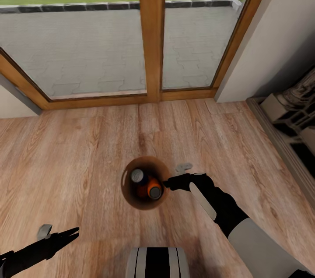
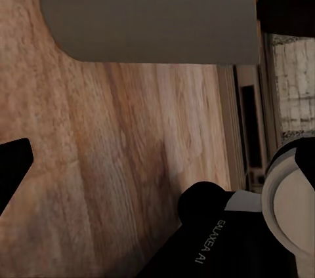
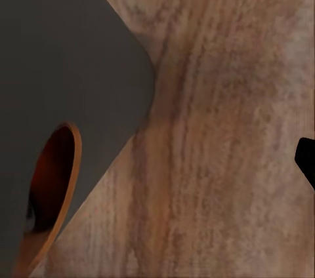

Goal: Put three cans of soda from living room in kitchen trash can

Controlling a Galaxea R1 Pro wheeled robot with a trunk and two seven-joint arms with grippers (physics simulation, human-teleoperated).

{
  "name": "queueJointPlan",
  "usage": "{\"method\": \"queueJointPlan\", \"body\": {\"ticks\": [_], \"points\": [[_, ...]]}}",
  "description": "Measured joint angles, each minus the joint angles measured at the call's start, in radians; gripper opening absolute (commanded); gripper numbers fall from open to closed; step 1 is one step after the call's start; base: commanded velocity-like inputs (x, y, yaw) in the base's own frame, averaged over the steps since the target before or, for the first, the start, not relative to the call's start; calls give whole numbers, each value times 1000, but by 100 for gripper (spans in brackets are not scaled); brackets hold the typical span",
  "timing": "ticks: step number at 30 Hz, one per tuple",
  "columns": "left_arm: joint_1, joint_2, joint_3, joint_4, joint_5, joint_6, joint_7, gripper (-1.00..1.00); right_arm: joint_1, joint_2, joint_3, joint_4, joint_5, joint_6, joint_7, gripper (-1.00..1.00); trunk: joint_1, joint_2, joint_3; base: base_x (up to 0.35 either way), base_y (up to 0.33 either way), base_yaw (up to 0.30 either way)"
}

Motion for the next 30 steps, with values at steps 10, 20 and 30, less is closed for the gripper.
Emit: {"method": "queueJointPlan", "body": {"ticks": [10,20,30], "points": [[1,0,0,0,0,0,0,100,0,0,1,0,-1,0,0,100,0,0,0,22,26,0],[1,0,0,0,0,0,0,100,0,0,1,0,3,0,-1,100,0,0,0,28,50,0],[1,0,0,0,0,0,0,100,1,0,1,0,3,0,-1,100,0,0,0,1,2,0]]}}
